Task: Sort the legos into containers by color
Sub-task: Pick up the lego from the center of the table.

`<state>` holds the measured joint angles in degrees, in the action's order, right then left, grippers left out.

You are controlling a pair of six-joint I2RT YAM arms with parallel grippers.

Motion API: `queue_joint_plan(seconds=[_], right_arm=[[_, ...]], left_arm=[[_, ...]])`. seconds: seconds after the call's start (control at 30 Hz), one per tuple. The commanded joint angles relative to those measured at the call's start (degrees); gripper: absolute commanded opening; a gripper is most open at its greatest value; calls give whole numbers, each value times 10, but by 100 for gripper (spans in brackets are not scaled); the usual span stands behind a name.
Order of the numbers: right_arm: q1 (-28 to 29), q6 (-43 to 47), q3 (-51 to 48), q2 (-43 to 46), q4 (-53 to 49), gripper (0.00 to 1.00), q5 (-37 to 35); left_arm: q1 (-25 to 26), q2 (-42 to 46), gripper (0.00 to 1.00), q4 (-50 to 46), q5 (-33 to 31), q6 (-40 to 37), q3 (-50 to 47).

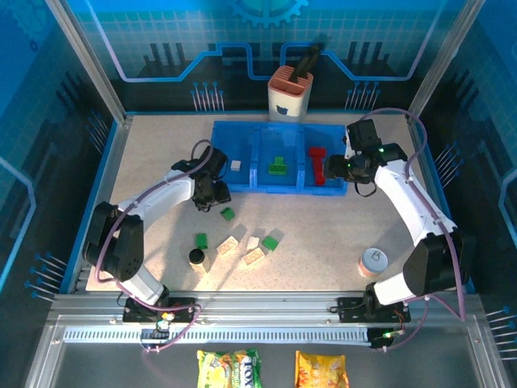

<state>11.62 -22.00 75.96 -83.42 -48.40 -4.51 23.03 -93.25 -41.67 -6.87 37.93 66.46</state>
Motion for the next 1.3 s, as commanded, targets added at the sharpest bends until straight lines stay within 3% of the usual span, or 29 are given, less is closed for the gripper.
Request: queue_joint_plan(seconds=[0.0,0.17,0.3,1.27], right_arm=[[-1,9,-12,22,-7,74,-12],[-5,17,-20,32,-11,74,-12],[-4,22,-23,39,-13,74,-12],[-3,14,-31,78,-26,73,1]], left_arm=[[22,-24,55,-10,-26,62,23],[36,-52,64,2,-16,84,28],[45,-74,66,1,-15,95,30],[54,-125,49,37,-5,84,2]])
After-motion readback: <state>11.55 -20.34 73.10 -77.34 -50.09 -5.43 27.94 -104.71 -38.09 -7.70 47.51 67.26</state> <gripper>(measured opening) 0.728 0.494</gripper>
